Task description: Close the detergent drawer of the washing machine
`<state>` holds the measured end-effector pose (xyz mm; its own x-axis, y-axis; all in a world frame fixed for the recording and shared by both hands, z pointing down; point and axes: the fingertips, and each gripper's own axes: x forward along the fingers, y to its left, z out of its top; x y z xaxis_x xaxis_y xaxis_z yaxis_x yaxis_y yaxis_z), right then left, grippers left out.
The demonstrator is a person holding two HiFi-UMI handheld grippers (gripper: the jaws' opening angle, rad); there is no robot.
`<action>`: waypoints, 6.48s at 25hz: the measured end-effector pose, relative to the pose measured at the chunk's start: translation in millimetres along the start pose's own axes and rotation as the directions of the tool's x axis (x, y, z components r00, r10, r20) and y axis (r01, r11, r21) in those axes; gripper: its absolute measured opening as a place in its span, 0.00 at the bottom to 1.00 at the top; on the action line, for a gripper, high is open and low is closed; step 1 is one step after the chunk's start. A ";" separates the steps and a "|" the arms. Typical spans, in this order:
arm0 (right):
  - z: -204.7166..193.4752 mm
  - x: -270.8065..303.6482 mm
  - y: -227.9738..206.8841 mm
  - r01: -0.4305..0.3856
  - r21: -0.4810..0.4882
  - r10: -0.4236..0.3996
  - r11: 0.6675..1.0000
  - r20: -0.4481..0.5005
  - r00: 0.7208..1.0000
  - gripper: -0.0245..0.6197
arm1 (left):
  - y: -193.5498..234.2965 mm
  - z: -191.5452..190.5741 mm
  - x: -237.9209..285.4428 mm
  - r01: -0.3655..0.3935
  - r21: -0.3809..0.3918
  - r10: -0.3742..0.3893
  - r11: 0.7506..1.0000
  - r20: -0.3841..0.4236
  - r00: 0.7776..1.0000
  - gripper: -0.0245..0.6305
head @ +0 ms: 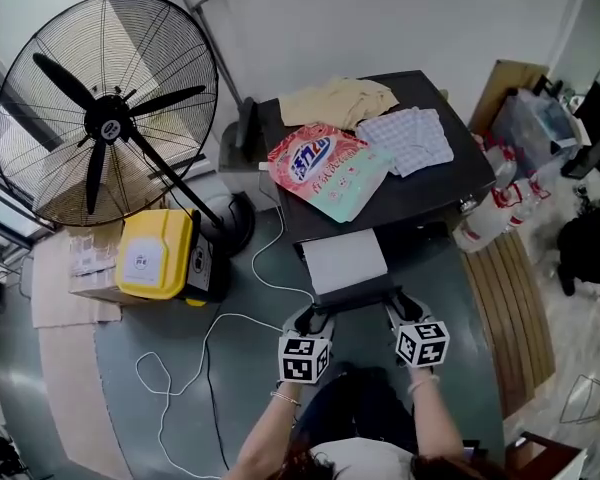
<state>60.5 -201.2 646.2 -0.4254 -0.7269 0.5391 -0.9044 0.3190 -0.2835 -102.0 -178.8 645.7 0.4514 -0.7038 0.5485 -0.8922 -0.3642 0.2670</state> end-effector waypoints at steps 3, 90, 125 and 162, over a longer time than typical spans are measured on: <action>2.4 4.5 -0.6 0.005 0.000 -0.005 1.000 -0.004 1.000 0.29 | 3.0 2.9 3.3 0.004 -0.001 -0.004 1.000 -0.003 1.000 0.34; 87.1 112.4 -10.7 -0.090 0.019 0.090 0.996 0.008 0.996 0.36 | 82.7 84.9 69.0 -0.242 -0.193 0.249 0.951 0.017 0.968 0.36; 91.9 125.8 -13.9 -0.054 0.187 0.051 0.981 0.023 0.998 0.36 | 96.8 90.8 78.6 -0.282 -0.258 0.287 0.924 -0.016 0.958 0.39; 118.0 18.3 55.2 -0.114 -0.082 0.129 0.990 0.209 0.969 0.15 | 41.0 113.0 -33.2 -0.210 -0.068 0.219 0.975 0.180 0.959 0.12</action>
<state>6.8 -268.7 546.8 -0.5215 -0.7909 0.3202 -0.8499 0.4485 -0.2766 -152.3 -239.3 548.8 0.2397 -0.8645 0.4419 -0.9658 -0.1658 0.1995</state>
